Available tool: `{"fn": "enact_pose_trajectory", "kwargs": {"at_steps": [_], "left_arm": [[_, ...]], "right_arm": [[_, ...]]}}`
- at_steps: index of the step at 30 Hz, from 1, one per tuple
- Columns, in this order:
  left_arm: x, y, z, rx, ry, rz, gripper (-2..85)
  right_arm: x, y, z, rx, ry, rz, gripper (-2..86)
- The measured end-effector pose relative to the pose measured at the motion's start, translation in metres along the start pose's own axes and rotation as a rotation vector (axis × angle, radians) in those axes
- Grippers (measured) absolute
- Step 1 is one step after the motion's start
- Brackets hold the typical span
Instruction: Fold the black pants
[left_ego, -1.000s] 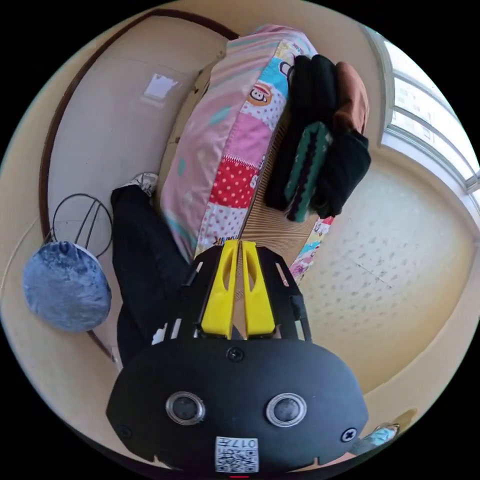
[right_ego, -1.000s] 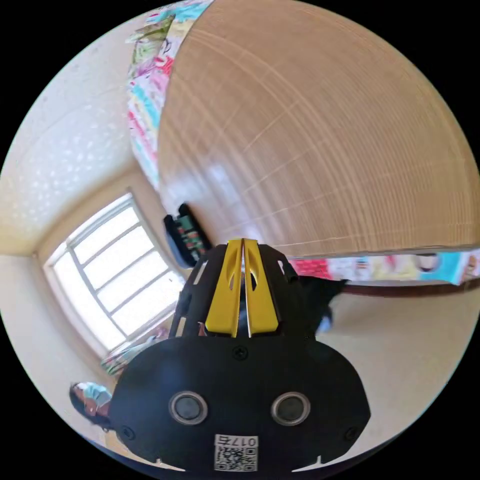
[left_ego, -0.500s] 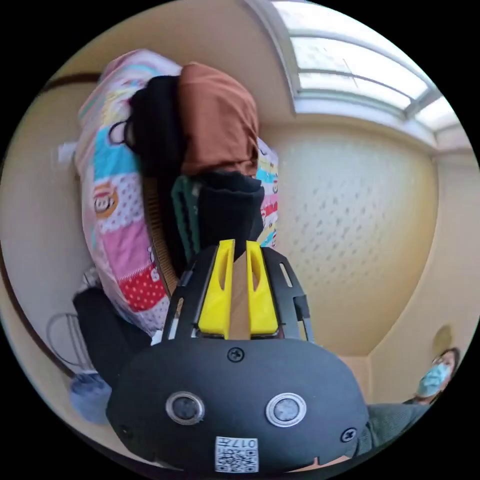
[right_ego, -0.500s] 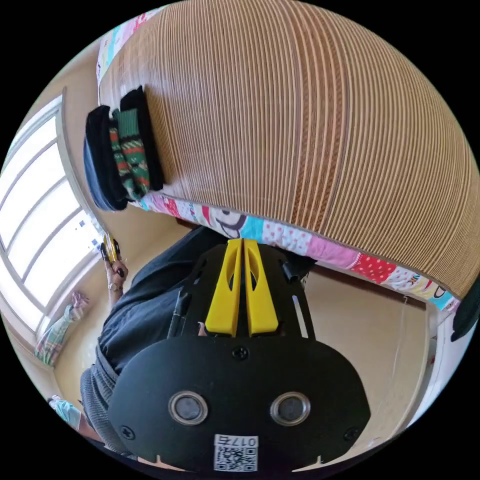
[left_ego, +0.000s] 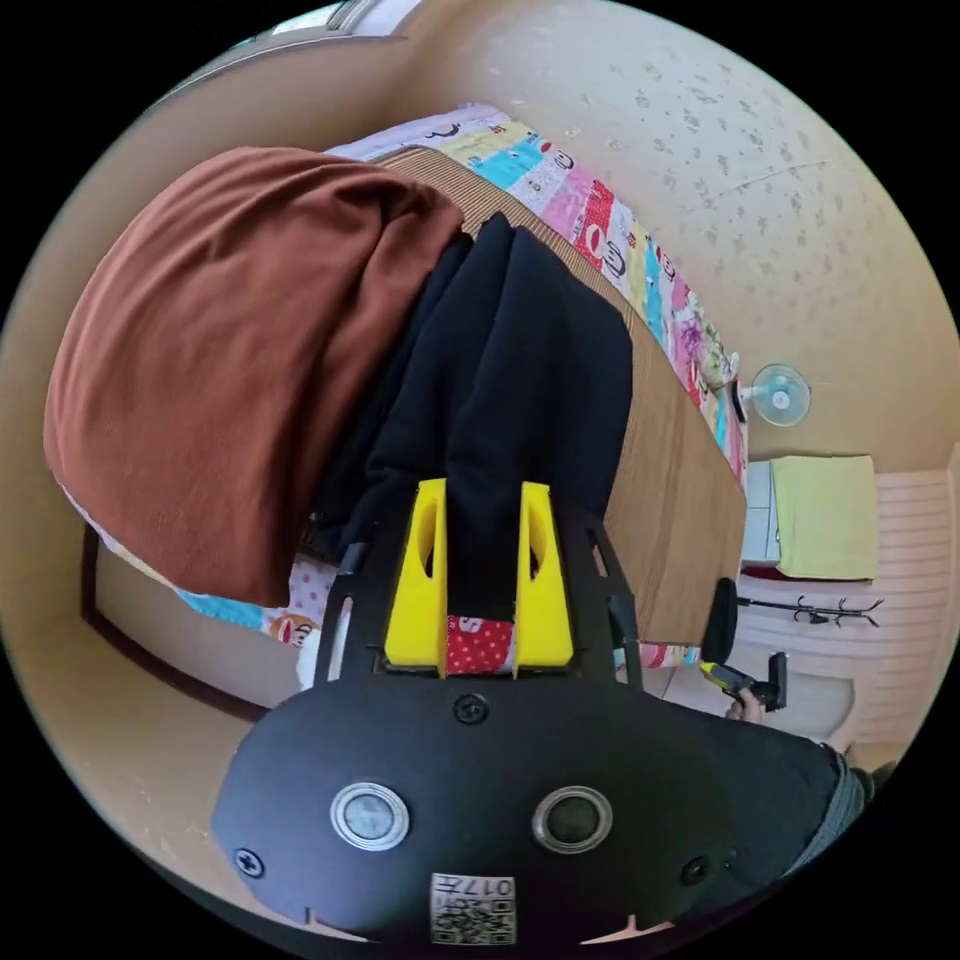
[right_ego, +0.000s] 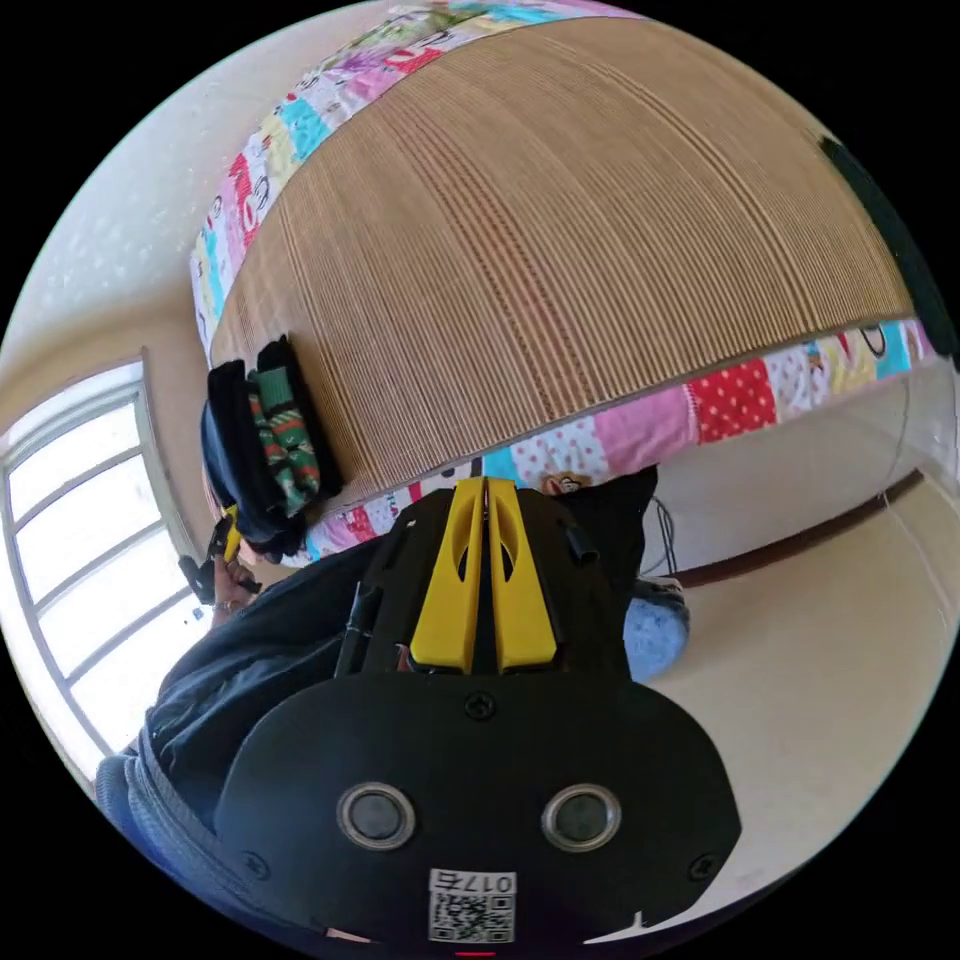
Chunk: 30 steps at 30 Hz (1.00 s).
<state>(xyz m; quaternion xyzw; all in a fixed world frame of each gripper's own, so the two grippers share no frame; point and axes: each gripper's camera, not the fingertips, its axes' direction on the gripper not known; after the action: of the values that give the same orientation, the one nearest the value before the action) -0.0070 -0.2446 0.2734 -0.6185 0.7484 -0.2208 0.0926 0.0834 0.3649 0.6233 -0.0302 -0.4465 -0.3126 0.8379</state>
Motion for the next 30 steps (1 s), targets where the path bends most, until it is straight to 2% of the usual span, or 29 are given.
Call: {"fn": "enact_pose_trajectory", "kwargs": {"at_steps": [1, 3, 5, 7, 9, 13, 17, 19, 21, 22, 24, 26, 27, 30], "left_arm": [[0.000, 0.000, -0.001, -0.014, 0.060, 0.023, 7.3], [0.012, 0.004, -0.010, 0.009, 0.336, 0.156, 5.8], [0.031, 0.004, -0.018, 0.030, 0.517, 0.268, 5.3], [0.056, 0.001, -0.032, 0.088, 0.665, 0.372, 5.2], [0.088, -0.006, -0.048, 0.204, 0.840, 0.483, 5.1], [0.140, -0.017, -0.060, 0.335, 1.026, 0.624, 5.1], [0.218, -0.006, -0.062, 0.376, 1.220, 0.792, 5.2], [0.256, 0.005, -0.057, 0.344, 1.258, 0.857, 5.3], [0.318, 0.029, -0.040, 0.209, 1.255, 1.022, 5.4], [0.334, 0.038, -0.034, 0.182, 1.264, 1.066, 5.4], [0.396, 0.075, -0.003, 0.038, 1.354, 1.186, 5.5], [0.442, 0.107, 0.023, -0.092, 1.430, 1.277, 5.5], [0.472, 0.129, 0.039, -0.200, 1.462, 1.347, 5.5], [0.524, 0.178, 0.071, -0.371, 1.388, 1.499, 5.8]], "right_arm": [[0.006, 0.004, -0.003, 0.021, -0.036, 0.019, 0.5], [0.027, 0.020, -0.014, 0.099, -0.165, 0.092, 0.6], [0.035, 0.028, -0.020, 0.138, -0.223, 0.121, 0.6], [0.034, 0.031, -0.024, 0.159, -0.268, 0.088, 0.7], [0.020, 0.028, -0.027, 0.180, -0.322, -0.035, 0.8], [-0.011, 0.017, -0.024, 0.185, -0.441, -0.204, 1.5], [-0.042, -0.007, -0.006, 0.020, -0.787, -0.352, 4.5], [-0.047, -0.018, 0.007, -0.082, -0.922, -0.316, 9.8], [-0.049, -0.034, 0.031, -0.278, -1.145, -0.254, 21.6], [-0.049, -0.036, 0.037, -0.324, -1.213, -0.241, 24.3], [-0.045, -0.042, 0.062, -0.471, -1.474, -0.140, 30.4], [-0.035, -0.044, 0.075, -0.478, -1.683, -0.043, 30.1], [-0.026, -0.046, 0.078, -0.451, -1.793, 0.005, 26.8], [-0.010, -0.059, 0.050, -0.341, -1.877, -0.129, 19.2]]}}
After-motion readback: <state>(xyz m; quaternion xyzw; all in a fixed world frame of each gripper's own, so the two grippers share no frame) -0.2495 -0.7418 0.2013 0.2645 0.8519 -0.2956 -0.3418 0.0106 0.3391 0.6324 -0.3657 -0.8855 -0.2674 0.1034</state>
